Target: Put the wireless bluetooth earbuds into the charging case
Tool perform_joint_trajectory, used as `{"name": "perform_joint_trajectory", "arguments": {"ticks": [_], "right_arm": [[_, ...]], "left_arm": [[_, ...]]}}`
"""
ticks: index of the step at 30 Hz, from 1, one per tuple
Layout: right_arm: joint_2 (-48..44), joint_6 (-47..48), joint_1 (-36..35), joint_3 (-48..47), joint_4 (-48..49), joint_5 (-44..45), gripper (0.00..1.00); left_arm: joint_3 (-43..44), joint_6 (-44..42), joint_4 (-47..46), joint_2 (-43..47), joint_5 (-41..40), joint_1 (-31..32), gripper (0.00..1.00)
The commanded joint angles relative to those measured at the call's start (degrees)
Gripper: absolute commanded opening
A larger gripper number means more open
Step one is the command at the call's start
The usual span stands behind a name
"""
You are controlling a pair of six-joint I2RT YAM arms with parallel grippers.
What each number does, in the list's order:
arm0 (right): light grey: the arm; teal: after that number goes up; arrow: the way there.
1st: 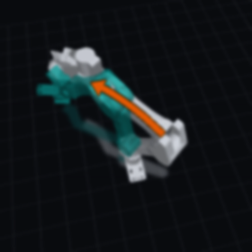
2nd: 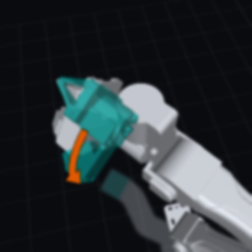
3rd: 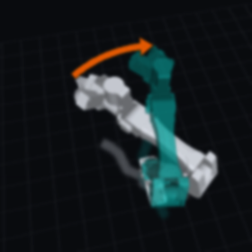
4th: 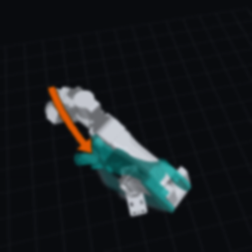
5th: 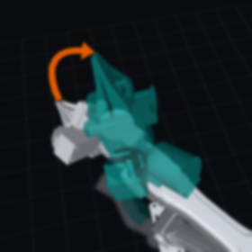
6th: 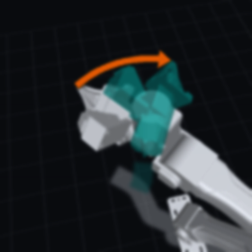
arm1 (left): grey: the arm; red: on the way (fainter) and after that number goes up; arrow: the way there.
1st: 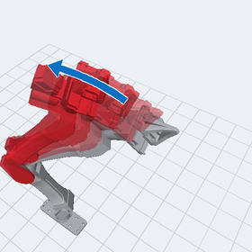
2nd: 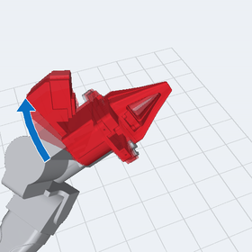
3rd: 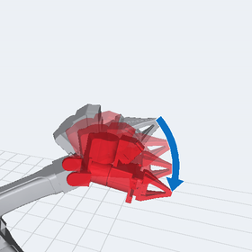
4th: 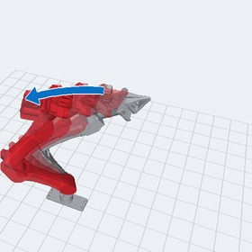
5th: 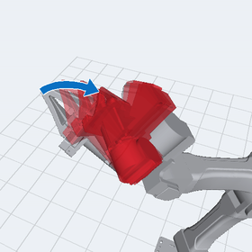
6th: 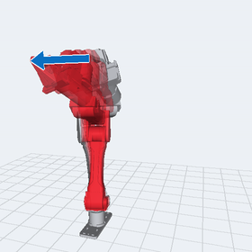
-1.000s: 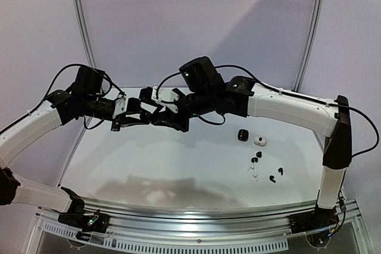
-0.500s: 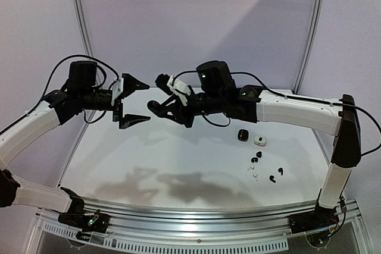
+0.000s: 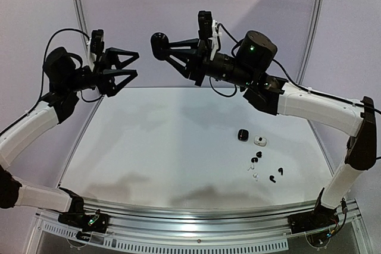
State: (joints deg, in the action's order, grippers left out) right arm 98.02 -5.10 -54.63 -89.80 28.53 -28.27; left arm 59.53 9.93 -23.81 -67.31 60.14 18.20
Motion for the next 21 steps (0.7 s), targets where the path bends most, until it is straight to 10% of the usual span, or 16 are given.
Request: {"name": "perform_joint_trajectory", "arguments": {"ticks": [1,21], "right_arm": [[2.1,-2.2,-0.1,-2.5,3.8,-4.2,0.0],[3.0,-1.4,-0.2,-2.7,3.2,-4.7,0.0]], "left_arm": [[1.7,12.3,-13.5,-1.4,-0.3,3.3,0.84],[6.9,11.7,-14.3,-7.1,0.9,11.1,0.52]]}}
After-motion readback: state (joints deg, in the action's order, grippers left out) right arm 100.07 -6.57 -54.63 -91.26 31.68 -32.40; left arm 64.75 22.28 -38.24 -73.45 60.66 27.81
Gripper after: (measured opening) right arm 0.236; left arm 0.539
